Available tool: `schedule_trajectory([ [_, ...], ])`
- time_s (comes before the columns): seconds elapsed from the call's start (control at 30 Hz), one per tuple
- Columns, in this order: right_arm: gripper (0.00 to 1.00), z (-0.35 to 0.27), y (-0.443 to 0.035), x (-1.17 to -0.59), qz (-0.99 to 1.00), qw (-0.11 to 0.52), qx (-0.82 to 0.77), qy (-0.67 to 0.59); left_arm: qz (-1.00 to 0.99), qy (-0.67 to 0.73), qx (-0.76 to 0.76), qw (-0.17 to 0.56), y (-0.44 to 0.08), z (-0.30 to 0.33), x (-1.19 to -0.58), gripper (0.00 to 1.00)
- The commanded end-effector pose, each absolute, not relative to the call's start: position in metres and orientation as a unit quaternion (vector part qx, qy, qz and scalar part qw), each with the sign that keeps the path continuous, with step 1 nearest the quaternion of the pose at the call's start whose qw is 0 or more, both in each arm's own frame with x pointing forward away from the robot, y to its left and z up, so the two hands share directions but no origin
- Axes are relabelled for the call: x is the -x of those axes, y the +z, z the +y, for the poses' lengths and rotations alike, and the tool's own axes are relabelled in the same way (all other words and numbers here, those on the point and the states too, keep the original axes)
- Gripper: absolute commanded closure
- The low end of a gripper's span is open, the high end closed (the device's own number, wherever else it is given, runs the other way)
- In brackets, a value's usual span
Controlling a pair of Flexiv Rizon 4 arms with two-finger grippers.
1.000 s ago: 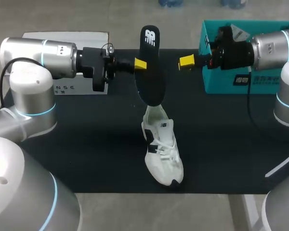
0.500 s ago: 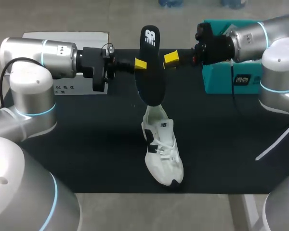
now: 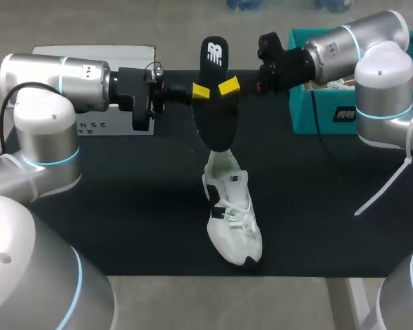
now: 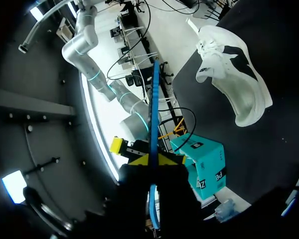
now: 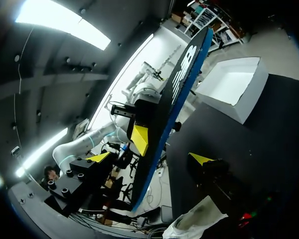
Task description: Take the shoe out of the shoebox, open the shoe tongue, remove and reinsert the insole, then place the shoe into the shoebox
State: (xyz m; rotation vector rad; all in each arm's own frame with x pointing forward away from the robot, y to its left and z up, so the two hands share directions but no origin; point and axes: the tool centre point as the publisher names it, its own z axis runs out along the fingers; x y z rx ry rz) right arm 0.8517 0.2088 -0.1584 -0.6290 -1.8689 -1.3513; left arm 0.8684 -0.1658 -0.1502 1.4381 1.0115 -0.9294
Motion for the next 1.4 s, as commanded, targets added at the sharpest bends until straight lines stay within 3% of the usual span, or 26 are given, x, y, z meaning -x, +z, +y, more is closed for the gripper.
schedule_trajectory([
  [0.03, 0.0, 0.21, -0.161, -0.847, -0.724, 0.365, 0.247, -0.53, 0.426, -0.391, -0.606, 0.546, -0.151, -0.167, -0.868, 1.0],
  [0.4, 0.0, 0.207, -0.165, -0.838, -0.712, 0.355, 0.255, -0.549, 0.426, -0.391, -0.606, 0.546, -0.151, -0.167, -0.868, 1.0],
  [0.43, 0.16, 0.207, -0.165, -0.838, -0.712, 0.354, 0.256, -0.55, 0.426, -0.391, -0.606, 0.546, -0.151, -0.167, -0.868, 1.0],
  [0.47, 0.5, 0.206, -0.165, -0.838, -0.711, 0.353, 0.255, -0.552, 0.426, -0.391, -0.606, 0.546, -0.151, -0.167, -0.868, 1.0],
  [0.6, 0.86, 0.204, -0.163, -0.838, -0.711, 0.349, 0.255, -0.555, 0.426, -0.391, -0.606, 0.546, -0.151, -0.167, -0.868, 1.0],
  [0.63, 1.0, 0.204, -0.163, -0.838, -0.711, 0.348, 0.253, -0.557, 0.426, -0.391, -0.606, 0.546, -0.151, -0.167, -0.868, 1.0],
  [1.07, 1.0, 0.21, -0.165, -0.845, -0.708, 0.351, 0.237, -0.565, 0.426, -0.391, -0.606, 0.546, -0.151, -0.167, -0.868, 1.0],
  [1.33, 1.0, 0.205, -0.157, -0.846, -0.73, 0.319, 0.235, -0.557, 0.433, -0.392, -0.609, 0.536, -0.15, -0.167, -0.866, 1.0],
  [1.37, 1.0, 0.202, -0.156, -0.847, -0.736, 0.312, 0.241, -0.551, 0.439, -0.401, -0.609, 0.525, -0.148, -0.167, -0.864, 0.23],
  [1.4, 1.0, 0.199, -0.156, -0.848, -0.739, 0.306, 0.244, -0.549, 0.44, -0.413, -0.606, 0.519, -0.145, -0.166, -0.861, 0.0],
])
